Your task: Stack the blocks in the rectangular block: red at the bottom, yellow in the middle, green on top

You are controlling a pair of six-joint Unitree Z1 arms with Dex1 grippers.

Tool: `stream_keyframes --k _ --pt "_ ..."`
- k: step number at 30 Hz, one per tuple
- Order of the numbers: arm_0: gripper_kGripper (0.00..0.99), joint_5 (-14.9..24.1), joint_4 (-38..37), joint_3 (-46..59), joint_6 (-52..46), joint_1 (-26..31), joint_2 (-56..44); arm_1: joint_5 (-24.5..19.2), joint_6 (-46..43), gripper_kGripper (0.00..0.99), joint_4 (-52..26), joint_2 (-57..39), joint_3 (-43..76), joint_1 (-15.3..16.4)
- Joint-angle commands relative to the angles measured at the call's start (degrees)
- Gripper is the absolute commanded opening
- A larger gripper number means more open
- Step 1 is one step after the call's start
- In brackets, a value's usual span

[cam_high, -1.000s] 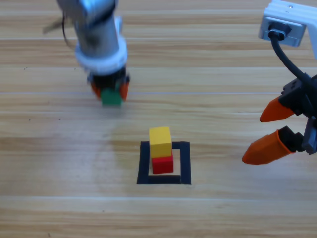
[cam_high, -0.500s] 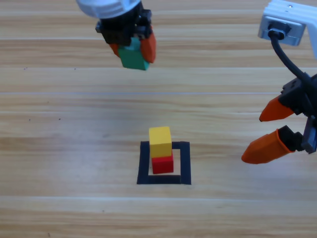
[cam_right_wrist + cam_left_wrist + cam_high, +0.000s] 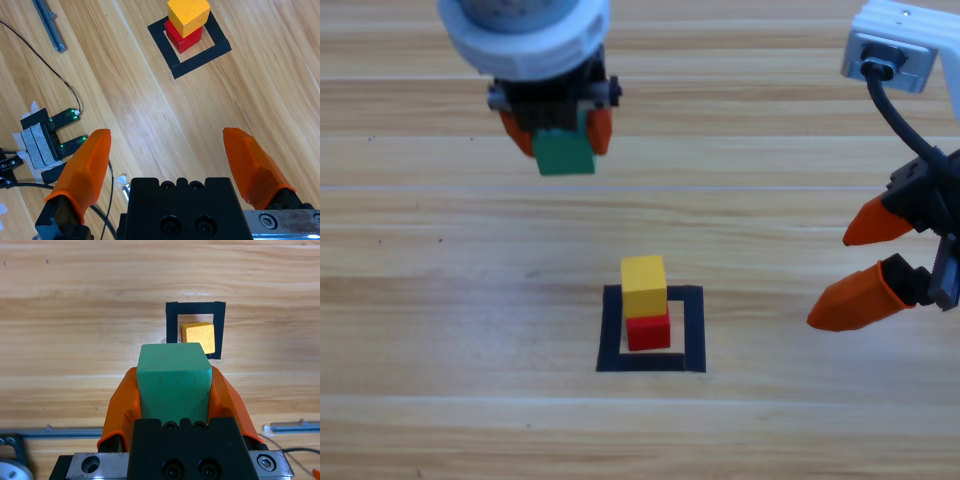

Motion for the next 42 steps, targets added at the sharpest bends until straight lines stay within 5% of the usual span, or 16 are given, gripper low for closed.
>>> stream_keyframes --k 1,20,42 --pt "0.094 1.35 0.65 2.65 -8.46 -3.36 3.09 0.04 0.26 0.990 -1.03 2.06 1.21 -1.02" --pt "0.092 -3.75 0.74 -4.21 -3.10 -2.48 14.25 0.04 0.26 0.990 -1.03 2.06 1.30 -1.02" --pt "0.094 -5.33 0.74 -5.97 -7.15 -1.61 16.19 0.39 0.17 0.990 -1.03 2.23 1.21 -1.02"
